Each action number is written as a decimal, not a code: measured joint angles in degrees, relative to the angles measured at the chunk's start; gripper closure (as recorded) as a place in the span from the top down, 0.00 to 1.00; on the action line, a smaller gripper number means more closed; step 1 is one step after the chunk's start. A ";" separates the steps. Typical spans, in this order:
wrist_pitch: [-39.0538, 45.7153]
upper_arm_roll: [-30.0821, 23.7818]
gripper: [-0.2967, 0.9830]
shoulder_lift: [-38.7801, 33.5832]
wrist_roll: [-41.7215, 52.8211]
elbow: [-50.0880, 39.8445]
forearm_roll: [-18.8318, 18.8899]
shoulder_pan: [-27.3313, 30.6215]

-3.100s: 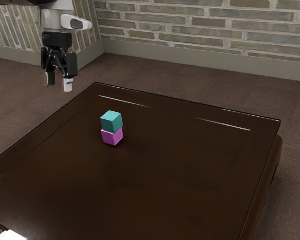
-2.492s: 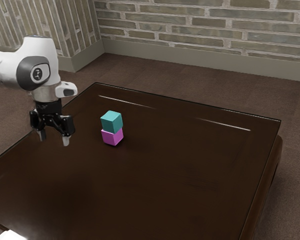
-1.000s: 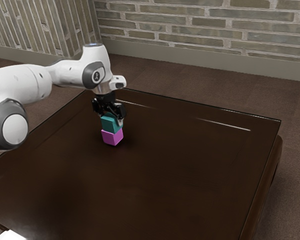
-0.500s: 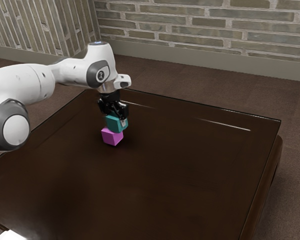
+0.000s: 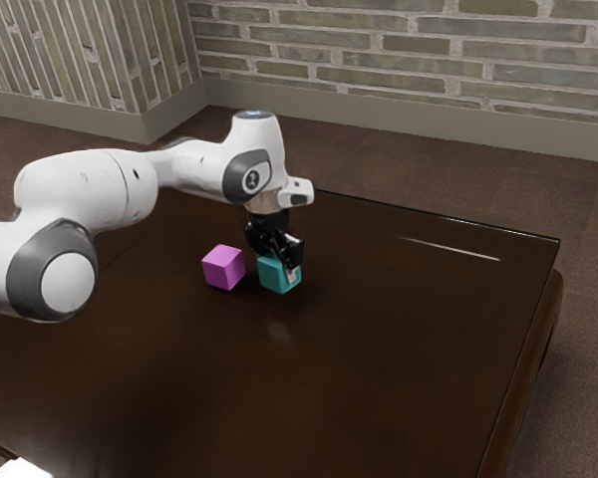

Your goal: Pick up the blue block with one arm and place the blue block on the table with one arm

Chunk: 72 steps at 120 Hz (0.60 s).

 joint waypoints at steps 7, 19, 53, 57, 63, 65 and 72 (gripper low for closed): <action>0.28 0.01 0.54 0.61 -0.02 0.00 0.01 -0.07; 0.80 -0.01 0.59 1.11 0.00 -0.01 -0.10 -0.50; -1.09 0.01 0.72 -7.12 -0.07 -1.13 -0.23 -0.35; -3.00 -0.06 0.73 -15.62 -0.18 -5.84 -0.23 -0.21; -6.24 -2.89 0.74 -31.69 0.82 -15.54 -0.17 0.29; -7.22 -4.75 0.74 -35.12 1.70 -17.44 -0.20 0.86; -11.10 -9.70 0.75 -41.56 5.23 -20.85 -1.04 2.97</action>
